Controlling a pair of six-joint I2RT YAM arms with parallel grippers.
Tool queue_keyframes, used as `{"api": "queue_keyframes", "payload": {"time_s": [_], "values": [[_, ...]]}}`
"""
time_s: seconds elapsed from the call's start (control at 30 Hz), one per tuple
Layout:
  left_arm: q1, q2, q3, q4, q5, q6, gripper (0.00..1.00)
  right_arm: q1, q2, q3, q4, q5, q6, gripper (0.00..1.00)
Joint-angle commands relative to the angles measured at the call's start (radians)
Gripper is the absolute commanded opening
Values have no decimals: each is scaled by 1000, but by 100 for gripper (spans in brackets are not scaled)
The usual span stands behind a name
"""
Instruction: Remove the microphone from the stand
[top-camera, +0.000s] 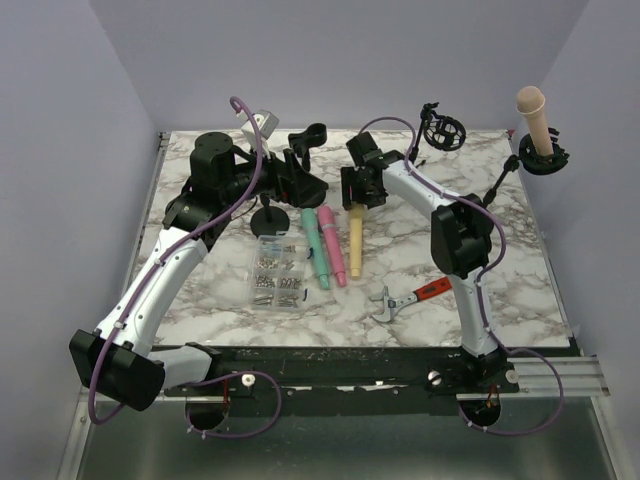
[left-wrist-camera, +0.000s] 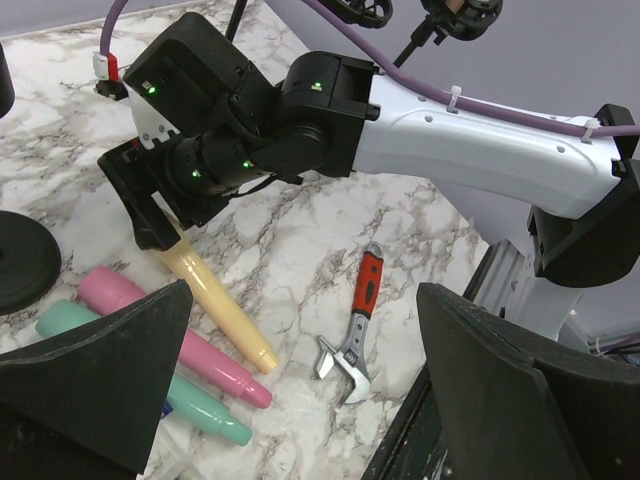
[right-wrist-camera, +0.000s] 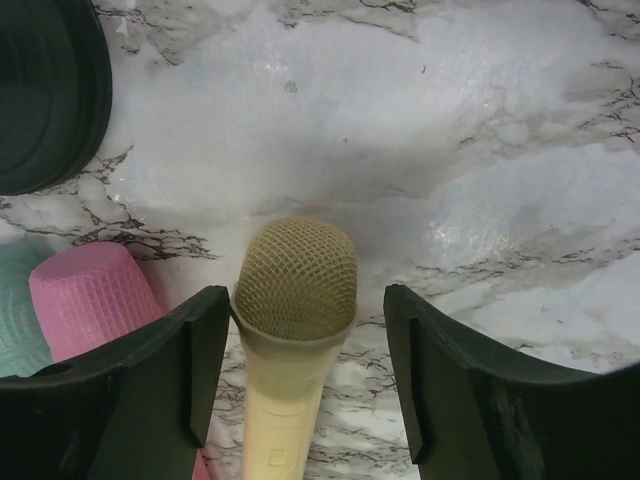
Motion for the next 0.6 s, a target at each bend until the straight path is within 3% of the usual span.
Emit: {"api": "queue_keyframes", "payload": {"time_s": [0.0, 0.13, 0.37, 0.57], "values": [[-8, -8, -11, 24, 29, -4, 99, 1, -77, -24, 22, 25, -9, 71], [-13, -8, -14, 24, 27, -4, 98, 2, -107, -32, 18, 135, -19, 71], [-20, -6, -10, 31, 46, -15, 99, 1, -208, -137, 102, 541, -21, 65], [-21, -15, -11, 20, 21, 3, 98, 2, -211, -109, 130, 780, -30, 54]]}}
